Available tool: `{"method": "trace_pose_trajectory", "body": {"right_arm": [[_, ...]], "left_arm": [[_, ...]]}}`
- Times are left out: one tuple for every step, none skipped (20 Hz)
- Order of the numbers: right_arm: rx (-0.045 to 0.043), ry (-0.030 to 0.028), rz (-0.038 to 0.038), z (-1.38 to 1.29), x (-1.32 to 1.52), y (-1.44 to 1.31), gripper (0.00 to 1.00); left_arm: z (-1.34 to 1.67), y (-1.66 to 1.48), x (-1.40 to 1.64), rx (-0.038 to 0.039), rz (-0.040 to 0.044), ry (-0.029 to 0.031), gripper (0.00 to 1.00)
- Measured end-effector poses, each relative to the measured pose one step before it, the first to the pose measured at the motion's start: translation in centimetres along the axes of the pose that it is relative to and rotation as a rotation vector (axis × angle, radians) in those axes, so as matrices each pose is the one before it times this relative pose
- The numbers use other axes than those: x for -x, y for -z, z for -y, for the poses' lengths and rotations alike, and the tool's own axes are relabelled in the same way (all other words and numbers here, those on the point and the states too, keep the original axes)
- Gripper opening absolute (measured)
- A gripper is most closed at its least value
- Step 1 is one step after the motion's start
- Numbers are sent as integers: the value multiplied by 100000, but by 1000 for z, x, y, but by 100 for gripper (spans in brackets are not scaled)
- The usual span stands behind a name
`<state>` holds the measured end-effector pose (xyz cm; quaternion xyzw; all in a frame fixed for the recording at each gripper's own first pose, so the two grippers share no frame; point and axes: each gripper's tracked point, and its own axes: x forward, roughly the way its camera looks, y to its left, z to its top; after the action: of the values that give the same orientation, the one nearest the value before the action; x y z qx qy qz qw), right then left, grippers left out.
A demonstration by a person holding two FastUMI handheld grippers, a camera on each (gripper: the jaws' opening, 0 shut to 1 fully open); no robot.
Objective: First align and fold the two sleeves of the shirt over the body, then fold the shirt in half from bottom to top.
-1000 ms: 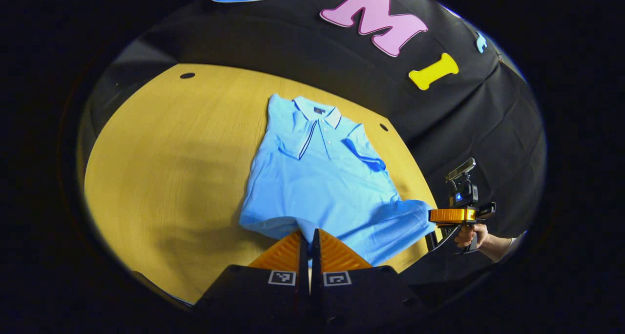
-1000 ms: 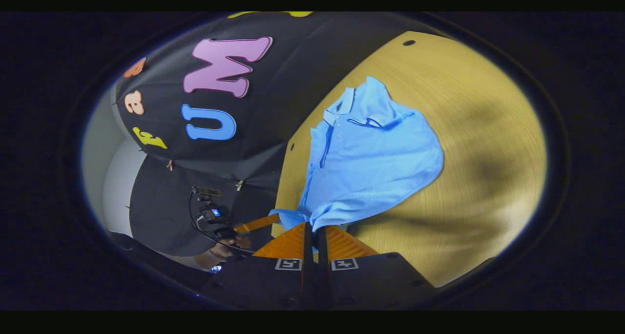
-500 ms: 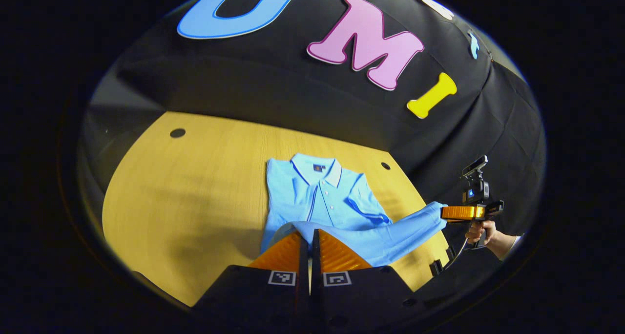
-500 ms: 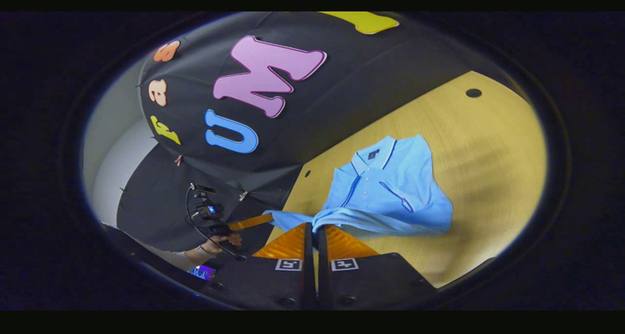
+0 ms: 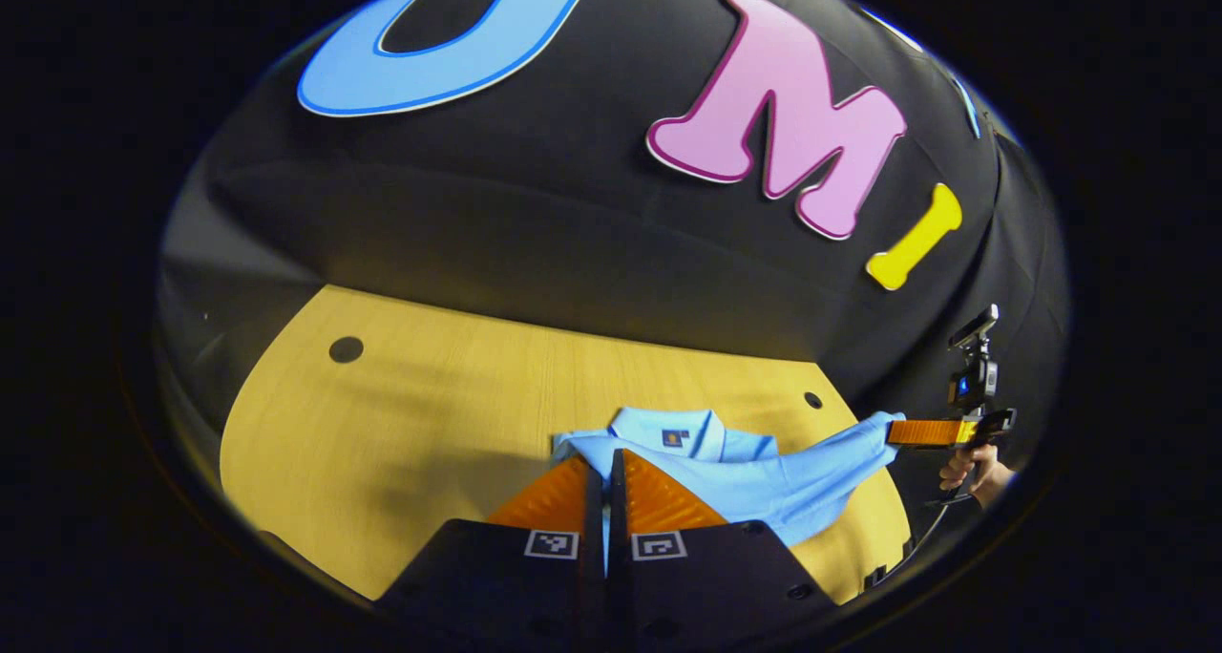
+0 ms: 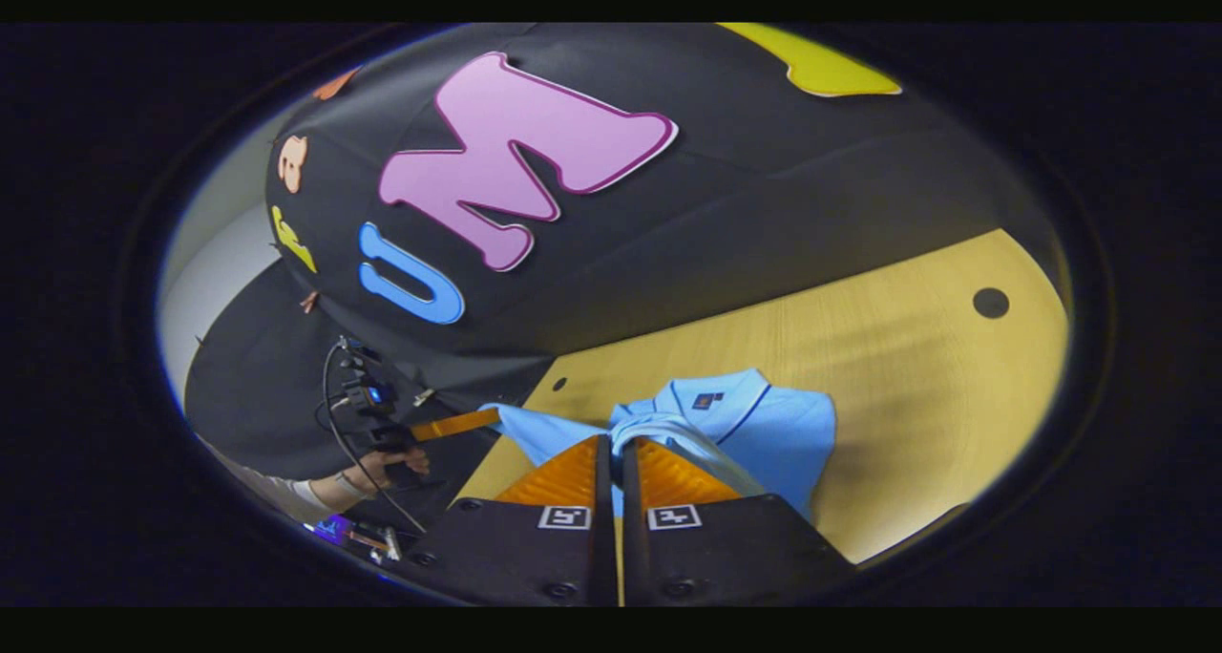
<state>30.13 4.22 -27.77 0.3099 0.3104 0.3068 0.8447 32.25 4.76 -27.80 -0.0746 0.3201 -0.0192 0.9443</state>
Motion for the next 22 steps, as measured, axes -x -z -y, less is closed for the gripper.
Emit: {"method": "trace_pose_trajectory", "body": {"right_arm": [[824, 2491, 598, 1016, -1036, -817, 7], [816, 3114, 486, 1258, -1186, -646, 7], [421, 3813, 374, 1426, -1205, -334, 0], [193, 4146, -9, 1495, -1234, -148, 7], [-135, 3887, 292, 1487, -1425, -21, 7], [39, 4282, -211, 1444, -1218, 191, 7], [-428, 3658, -1239, 1263, -1303, 515, 7], [-138, 3590, -1731, 1207, -1122, 723, 0], [315, 4438, -1553, 1213, -1121, 637, 7], [407, 3998, -1500, 1173, -764, 611, 0], [397, 1948, -1453, 705, -209, 537, 13], [816, 1666, -329, 262, -707, 368, 18], [739, 1358, -457, 132, 664, -27, 24], [425, 987, 575, 265, 361, -212, 29], [1037, 538, 1027, 213, 1, -280, 45], [1677, 404, 1213, 197, 216, -267, 60], [2206, 1058, 1377, 280, 242, -338, 76], [2115, 870, 1693, 212, 330, -309, 72], [1975, -45, 1783, -79, 504, -518, 96], [2835, 1088, 2039, -133, 706, -581, 96], [3897, 1489, 2750, -173, 784, -704, 97], [4436, 1520, 2822, -270, 868, -767, 98]], "left_arm": [[-336, -744, -1679, -665, 400, -1351, 6], [-407, -448, -1575, -276, 119, -1443, 6], [-429, -59, -1653, -330, -311, -1962, 6], [-506, 66, -1636, 52, -568, -2986, 6], [-493, 313, -1638, 425, -631, -3632, 6], [-217, 521, -1661, 138, -991, -2632, 6], [64, 686, -1362, -483, -1516, -2032, 6], [-104, 643, -1297, -711, -1967, -2035, 6], [-235, 741, -1271, -625, -2682, -1324, 6], [-100, 846, -932, -1003, -3283, -1597, 6], [14, 826, -368, -1017, -2661, -1109, 7], [-56, 632, -385, -1089, -2160, -1180, 10], [-150, 524, -449, -239, -1762, -854, 5], [155, 248, -14, 586, -1089, -250, 20], [-226, 42, -39, 571, 572, -21, 35], [237, -563, 540, 778, 1694, 491, 50], [74, -327, 253, 422, 1840, 8, 65], [-24, -725, 727, -699, 2197, -921, 80], [-247, -782, 917, -2127, 2886, -1706, 84], [-158, -1093, 1180, -2199, 4060, -1527, 87], [153, -1440, 1345, -1316, 4717, -584, 87], [181, -1347, 1498, -384, 4421, -600, 88]]}}
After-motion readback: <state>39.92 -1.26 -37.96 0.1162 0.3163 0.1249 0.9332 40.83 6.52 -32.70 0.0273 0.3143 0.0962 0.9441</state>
